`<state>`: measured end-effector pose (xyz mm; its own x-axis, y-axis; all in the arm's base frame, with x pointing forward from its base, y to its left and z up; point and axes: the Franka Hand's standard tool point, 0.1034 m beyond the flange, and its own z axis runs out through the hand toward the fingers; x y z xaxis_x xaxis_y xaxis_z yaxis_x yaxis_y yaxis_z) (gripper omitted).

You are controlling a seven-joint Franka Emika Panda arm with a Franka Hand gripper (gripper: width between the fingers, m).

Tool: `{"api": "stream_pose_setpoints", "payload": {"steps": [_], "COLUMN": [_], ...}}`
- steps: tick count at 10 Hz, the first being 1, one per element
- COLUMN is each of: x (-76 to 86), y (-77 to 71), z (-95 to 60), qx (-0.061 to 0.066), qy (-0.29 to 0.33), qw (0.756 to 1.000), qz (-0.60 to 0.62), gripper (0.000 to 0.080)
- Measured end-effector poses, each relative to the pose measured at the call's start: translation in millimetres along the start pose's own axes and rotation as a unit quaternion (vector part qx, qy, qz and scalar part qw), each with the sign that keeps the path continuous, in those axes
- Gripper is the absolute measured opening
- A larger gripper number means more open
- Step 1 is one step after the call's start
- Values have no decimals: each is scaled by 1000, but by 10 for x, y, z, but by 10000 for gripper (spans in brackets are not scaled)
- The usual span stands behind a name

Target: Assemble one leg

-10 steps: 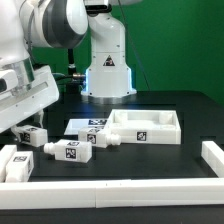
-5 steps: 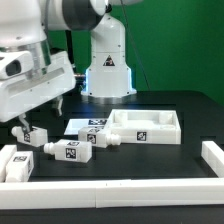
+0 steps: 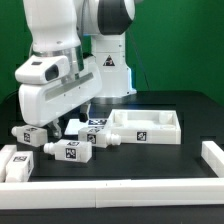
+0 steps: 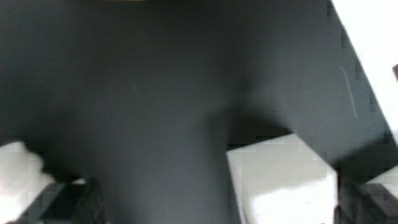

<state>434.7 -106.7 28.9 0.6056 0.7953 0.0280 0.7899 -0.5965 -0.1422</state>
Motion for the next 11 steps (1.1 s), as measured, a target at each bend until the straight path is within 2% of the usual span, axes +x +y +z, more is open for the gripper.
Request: {"api": "stream_pose_setpoints", "payload": {"steps": [3,5,6,8,9,10,11], "x": [87,189,179,175,175,175,159], "y": [-132,-123,-124,-127,-125,-126,-124], "z": [162,141,150,157,157,158,154], "qx": [15,14,14,15,14,14,13], "qy": [-4,-3,-3,-3,-3,-3,-2], "qw": [1000,1000,1000,1000,1000,1000,1000], "qz": [2,1,0,1,1,1,3], "gripper": [649,649,649,404,404,284,284]}}
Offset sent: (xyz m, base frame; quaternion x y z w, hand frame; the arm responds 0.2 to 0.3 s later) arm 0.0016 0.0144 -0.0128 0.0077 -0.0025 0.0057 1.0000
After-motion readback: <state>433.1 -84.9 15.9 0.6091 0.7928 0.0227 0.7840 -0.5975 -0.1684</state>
